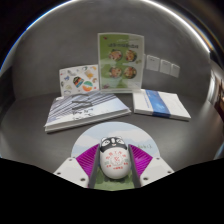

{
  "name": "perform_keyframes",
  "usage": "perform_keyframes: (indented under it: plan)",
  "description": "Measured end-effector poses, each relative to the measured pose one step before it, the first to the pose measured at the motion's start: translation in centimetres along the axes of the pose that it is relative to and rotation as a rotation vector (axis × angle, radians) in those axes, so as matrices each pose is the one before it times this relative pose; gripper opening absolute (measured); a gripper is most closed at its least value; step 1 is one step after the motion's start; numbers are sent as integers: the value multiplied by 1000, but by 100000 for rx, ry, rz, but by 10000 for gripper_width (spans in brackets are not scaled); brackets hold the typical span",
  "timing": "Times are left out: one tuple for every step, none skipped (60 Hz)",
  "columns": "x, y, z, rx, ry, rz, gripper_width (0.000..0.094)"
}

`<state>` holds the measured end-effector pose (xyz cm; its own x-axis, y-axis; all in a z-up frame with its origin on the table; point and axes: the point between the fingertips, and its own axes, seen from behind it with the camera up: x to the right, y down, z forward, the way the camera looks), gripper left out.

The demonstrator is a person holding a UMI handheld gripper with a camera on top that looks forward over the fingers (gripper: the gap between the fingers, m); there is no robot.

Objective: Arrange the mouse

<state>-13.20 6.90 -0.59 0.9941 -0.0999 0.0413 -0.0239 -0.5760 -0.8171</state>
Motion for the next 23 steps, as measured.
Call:
perform_keyframes:
  plan:
    - [-9,-24,23,90,-1320,-1124,601]
    - [-8,-39,-21,109,-1427,-919,583]
    - [-28,54,-144,-283,-1378,-477,635]
    - [145,82,-306,-876,-1353,-357,675]
    - [91,236,-360,-435,-1157,-83,724]
    - [-10,92,-396,173,-1347,30,773]
    - [-5,-24,-499,741,-1321,188,822]
    - [19,-82,-571,1147,-1353,321,871]
    - [63,-56,-702,991,-977,236,863]
    - [79,-77,-789,1148,-1038,362,852]
    - [54,-48,-831,1075,-1220,311,848]
    - [104,-65,-872,821,-1421,279,846]
    - [123,152,-1064,743,-1392,270,846]
    - [143,172,-925,352,-1030,279,846]
    - [177,225,-907,360,-842,403,848]
    - [197,259,-901,365,-694,402,848]
    - [262,302,-889,264,-497,370,846]
    - [297,355,-920,209,-335,382,847]
    - [331,384,-902,188,-62,501,846]
    - [372,446,-721,291,309,502,846]
    - [395,418,-931,130,570,715,846]
    - [553,440,-860,177,739,714,845]
    - [622,461,-890,183,930,793,847]
